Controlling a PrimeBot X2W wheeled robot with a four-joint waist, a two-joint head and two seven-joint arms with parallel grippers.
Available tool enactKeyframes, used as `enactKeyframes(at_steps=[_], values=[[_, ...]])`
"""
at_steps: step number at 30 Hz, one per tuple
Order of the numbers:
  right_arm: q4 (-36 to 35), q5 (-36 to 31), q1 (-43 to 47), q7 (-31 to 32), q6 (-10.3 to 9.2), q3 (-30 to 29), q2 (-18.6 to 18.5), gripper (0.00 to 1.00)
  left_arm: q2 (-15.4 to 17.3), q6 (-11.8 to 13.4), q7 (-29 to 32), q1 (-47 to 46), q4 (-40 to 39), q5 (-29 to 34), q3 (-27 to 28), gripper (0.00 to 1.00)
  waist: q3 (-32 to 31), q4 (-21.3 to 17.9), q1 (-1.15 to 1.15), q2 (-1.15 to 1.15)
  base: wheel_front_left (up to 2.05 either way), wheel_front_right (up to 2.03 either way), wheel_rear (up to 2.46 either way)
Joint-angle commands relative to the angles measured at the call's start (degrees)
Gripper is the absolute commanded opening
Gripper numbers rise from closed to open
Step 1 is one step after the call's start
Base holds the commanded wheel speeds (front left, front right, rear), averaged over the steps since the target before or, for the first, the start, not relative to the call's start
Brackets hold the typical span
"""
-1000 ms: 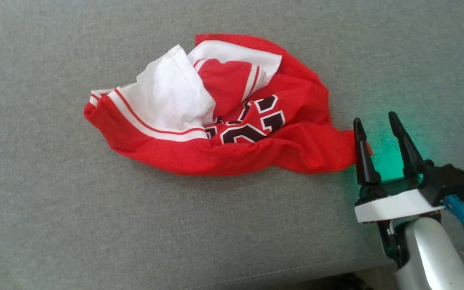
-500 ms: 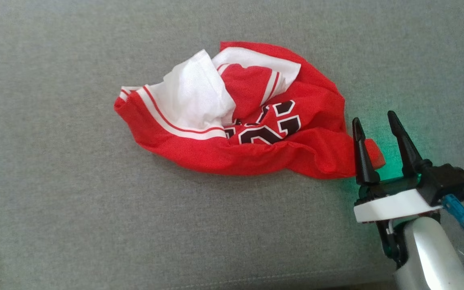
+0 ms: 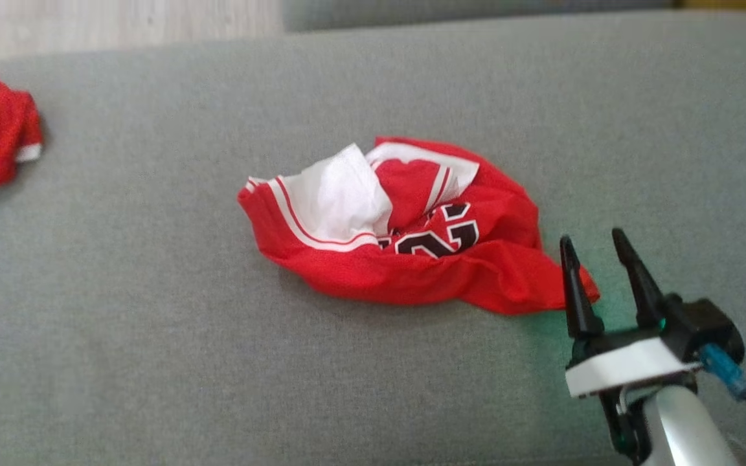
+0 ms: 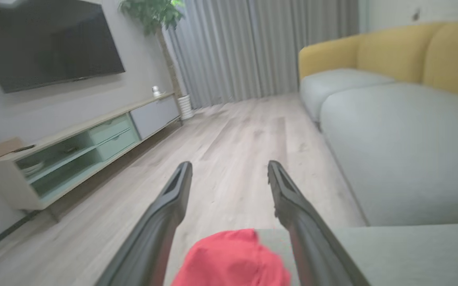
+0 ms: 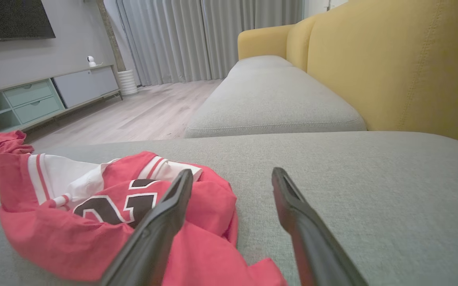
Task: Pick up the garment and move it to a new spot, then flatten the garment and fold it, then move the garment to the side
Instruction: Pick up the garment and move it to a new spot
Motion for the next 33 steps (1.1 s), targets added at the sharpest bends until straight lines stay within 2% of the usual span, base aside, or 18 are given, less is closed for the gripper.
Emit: enactKeyframes(at_steps=[1,2,8,16,22,27,33], values=[[-1.22,0.57,0.28,-0.63,0.23,0.98,-0.21,1.00,-0.07,-0.37,-1.33,-0.36,-3.25,-0.93,0.62,1.00,-4.51,0.49,0.02,0.00,0.00,0.00,0.00],[-1.22,0.57,0.28,-0.63,0.23,0.98,-0.21,1.00,-0.07,-0.37,-1.33,-0.36,-3.25,-0.93,0.62,1.00,-4.51,0.49,0.02,0.00,0.00,0.00,0.00],[-0.99,0.89,3.05,-0.63,0.23,0.04,-0.21,1.00,-10.19,0.21,-4.45,9.83,-11.45,-4.54,-1.06,1.00,-8.53,0.05,0.02,0.00,0.00,0.00,0.00],[-1.12,1.05,5.43,-0.63,0.23,0.20,-0.21,1.00,-18.79,5.36,-9.86,28.17,-26.16,-5.86,-2.95,1.00,-10.19,-1.57,0.02,0.00,0.00,0.00,0.00],[-0.64,1.33,6.00,-0.63,0.23,1.20,-0.21,1.00,-22.52,7.72,-11.97,40.45,-35.03,-5.04,-5.30,1.00,-10.77,-2.96,0.02,0.00,0.00,0.00,0.00],[0.06,1.57,6.48,-0.63,0.23,1.74,-0.21,1.00,-23.89,9.84,-12.64,48.45,-36.53,-4.40,-5.46,1.00,-11.34,-3.59,0.02,0.00,0.00,0.00,0.00],[1.60,2.09,6.68,-0.63,0.23,2.43,-0.21,1.00,-24.52,9.23,-12.97,52.36,-34.90,-3.50,-5.67,1.00,-12.19,-3.51,0.02,0.00,0.00,0.00,0.00]])
